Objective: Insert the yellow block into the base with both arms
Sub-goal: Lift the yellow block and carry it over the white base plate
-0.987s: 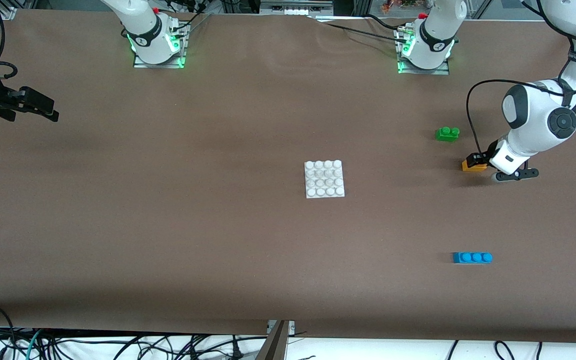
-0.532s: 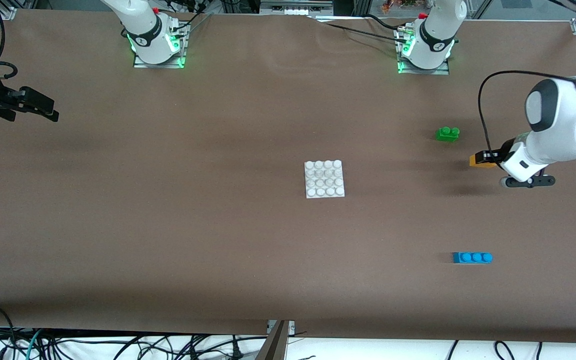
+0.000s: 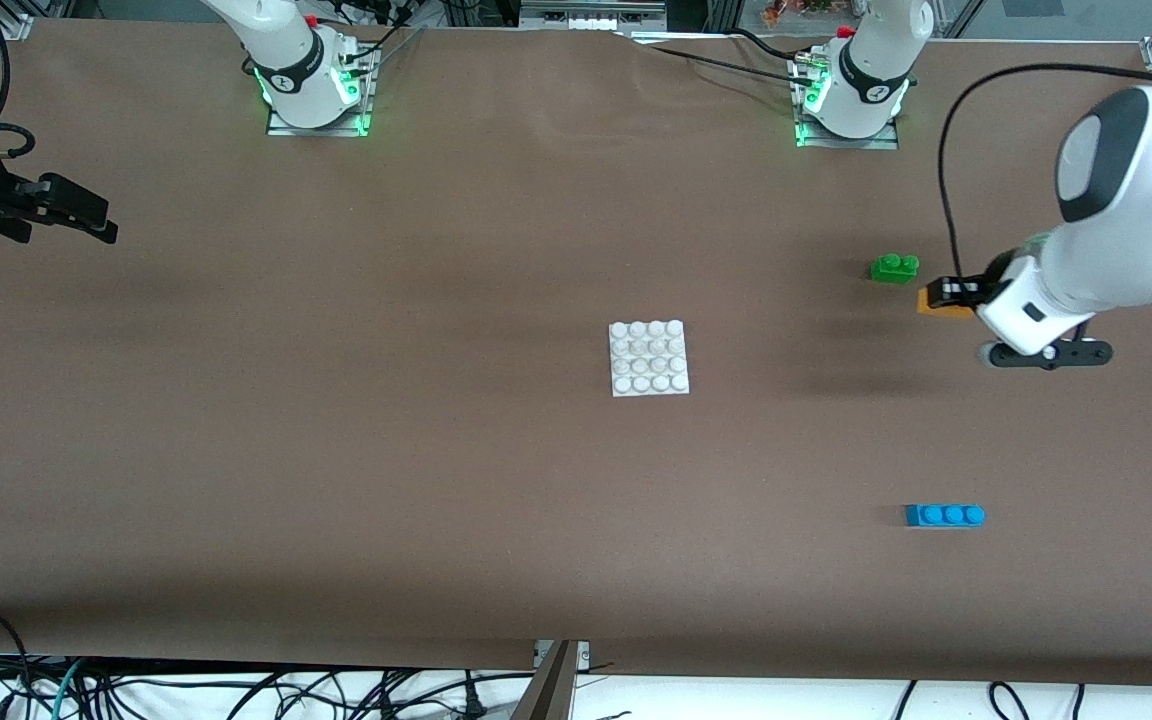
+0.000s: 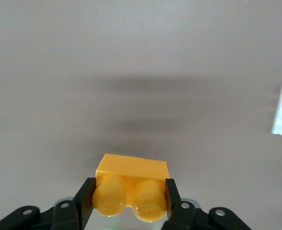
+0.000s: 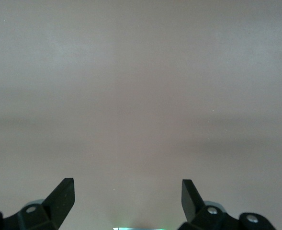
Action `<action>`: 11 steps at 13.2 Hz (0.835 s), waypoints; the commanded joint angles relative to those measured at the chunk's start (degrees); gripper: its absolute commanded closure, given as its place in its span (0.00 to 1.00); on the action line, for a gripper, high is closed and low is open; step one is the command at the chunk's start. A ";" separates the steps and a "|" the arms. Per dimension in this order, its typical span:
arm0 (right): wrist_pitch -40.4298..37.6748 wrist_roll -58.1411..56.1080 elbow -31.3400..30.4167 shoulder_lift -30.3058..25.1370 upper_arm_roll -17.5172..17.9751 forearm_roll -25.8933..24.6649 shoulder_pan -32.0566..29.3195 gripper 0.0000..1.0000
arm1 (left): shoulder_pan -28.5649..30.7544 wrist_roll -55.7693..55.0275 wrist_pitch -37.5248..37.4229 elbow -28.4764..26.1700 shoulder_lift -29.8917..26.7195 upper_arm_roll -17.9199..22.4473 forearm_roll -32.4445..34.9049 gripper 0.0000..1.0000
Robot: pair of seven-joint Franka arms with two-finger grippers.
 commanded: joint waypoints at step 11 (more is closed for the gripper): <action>-0.70 -0.32 0.15 -0.08 0.33 -0.57 -0.47 0.01 | -24.14 -30.30 20.12 5.01 17.33 -2.83 -2.82 0.63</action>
